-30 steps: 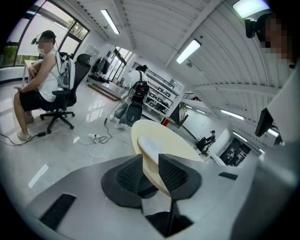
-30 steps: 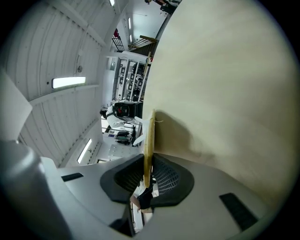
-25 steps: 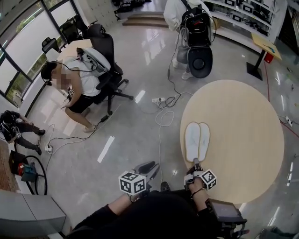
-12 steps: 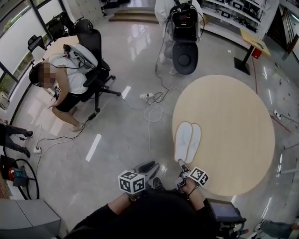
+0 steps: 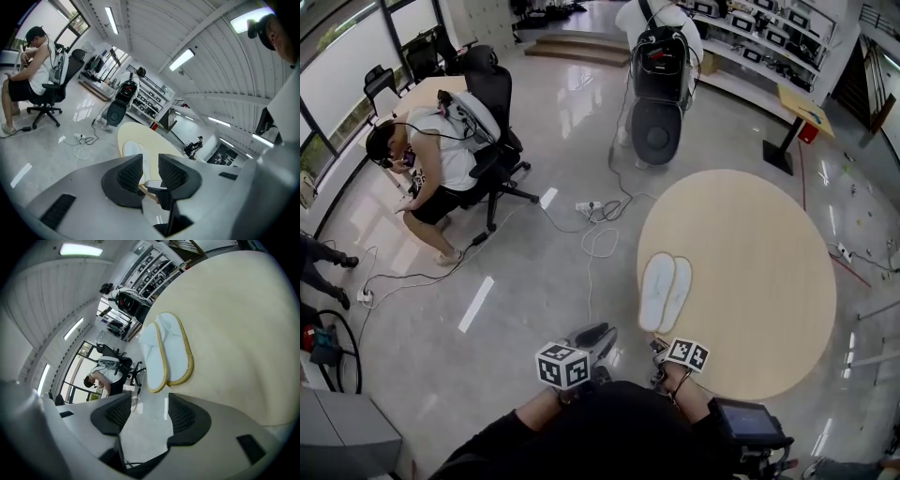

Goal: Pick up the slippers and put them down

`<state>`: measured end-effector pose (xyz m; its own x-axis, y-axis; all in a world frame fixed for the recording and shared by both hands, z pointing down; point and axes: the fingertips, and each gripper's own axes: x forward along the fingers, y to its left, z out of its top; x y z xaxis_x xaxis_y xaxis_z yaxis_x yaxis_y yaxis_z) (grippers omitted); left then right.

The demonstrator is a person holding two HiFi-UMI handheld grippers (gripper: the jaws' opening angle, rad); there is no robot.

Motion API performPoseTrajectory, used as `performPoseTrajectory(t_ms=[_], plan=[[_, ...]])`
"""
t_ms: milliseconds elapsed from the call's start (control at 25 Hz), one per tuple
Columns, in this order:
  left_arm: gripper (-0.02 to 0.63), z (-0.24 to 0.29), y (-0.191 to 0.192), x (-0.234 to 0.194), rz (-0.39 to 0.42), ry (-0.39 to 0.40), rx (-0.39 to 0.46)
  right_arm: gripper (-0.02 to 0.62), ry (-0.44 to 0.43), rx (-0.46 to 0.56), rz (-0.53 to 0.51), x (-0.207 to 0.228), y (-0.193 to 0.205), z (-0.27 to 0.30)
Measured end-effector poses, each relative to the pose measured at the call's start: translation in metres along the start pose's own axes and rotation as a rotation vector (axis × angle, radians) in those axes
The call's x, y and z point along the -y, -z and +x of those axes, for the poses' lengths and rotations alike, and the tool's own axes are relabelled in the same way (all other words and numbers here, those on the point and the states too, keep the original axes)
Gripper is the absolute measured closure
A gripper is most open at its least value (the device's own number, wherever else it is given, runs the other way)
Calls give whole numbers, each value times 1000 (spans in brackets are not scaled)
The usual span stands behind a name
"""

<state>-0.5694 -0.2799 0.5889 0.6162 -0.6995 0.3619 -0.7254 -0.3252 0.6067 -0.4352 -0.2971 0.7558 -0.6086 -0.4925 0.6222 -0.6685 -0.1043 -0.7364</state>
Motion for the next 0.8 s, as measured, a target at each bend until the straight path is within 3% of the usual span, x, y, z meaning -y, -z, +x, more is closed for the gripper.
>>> performPoseTrajectory(t_ms=[160, 320, 560, 800], plan=[[491, -6, 11, 9, 9, -22, 15, 357, -48, -34, 23, 5, 22, -9], [491, -5, 36, 33, 22, -15, -35, 357, -85, -27, 49, 12, 38, -37], [491, 7, 84, 79, 60, 18, -145, 365, -48, 81, 48, 42, 40, -97], [491, 10, 122, 123, 104, 54, -210, 427, -126, 158, -55, 26, 40, -154]])
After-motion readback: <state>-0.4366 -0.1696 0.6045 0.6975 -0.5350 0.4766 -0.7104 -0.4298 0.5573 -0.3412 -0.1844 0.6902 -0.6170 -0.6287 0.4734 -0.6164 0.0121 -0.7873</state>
